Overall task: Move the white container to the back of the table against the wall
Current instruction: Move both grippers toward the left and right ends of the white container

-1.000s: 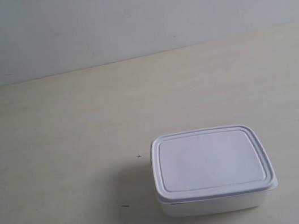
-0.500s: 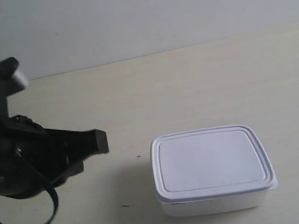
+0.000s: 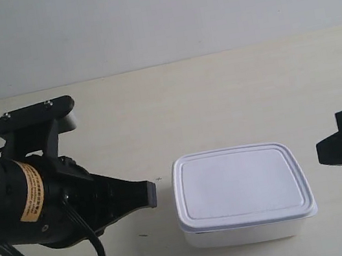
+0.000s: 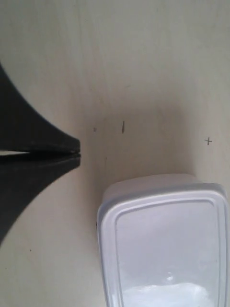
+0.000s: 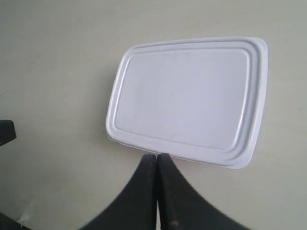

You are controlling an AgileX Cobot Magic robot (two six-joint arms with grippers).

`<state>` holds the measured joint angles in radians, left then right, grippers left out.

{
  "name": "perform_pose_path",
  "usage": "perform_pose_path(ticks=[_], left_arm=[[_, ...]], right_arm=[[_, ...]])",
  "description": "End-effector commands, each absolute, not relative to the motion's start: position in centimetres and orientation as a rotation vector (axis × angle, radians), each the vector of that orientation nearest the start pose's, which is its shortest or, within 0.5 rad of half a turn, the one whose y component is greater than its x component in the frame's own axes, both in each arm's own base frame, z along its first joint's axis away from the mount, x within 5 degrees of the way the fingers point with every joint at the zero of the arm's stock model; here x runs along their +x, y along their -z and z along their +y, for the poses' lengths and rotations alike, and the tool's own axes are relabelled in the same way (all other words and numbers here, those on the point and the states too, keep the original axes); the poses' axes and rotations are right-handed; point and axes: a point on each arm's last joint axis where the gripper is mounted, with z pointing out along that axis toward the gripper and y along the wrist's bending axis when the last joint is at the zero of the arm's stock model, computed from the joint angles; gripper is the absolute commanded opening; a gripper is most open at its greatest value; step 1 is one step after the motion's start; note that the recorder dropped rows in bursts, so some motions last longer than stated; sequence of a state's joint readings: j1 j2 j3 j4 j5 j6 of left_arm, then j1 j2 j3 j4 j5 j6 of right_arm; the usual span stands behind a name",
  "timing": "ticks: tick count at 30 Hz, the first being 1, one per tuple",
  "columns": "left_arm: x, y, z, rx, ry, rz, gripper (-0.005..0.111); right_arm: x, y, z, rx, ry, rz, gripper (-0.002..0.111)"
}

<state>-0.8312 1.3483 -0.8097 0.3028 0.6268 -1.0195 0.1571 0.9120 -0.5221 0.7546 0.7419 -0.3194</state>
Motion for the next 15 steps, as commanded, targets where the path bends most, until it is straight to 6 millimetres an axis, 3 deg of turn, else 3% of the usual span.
perform_pose_path(ticks=[1, 8, 15], left_arm=[[18.3, -24.0, -18.0, 0.025, 0.346, 2.637, 0.000], [18.3, -24.0, -18.0, 0.025, 0.346, 2.637, 0.000], [18.4, -24.1, -18.3, 0.031, 0.391, 2.616, 0.000]], right_arm=[[14.7, -23.8, 7.1, -0.051, -0.717, 2.505, 0.000], [14.6, -21.8, 8.2, -0.038, -0.703, 2.577, 0.000], [14.1, -20.8, 9.8, -0.145, -0.712, 2.658, 0.000]])
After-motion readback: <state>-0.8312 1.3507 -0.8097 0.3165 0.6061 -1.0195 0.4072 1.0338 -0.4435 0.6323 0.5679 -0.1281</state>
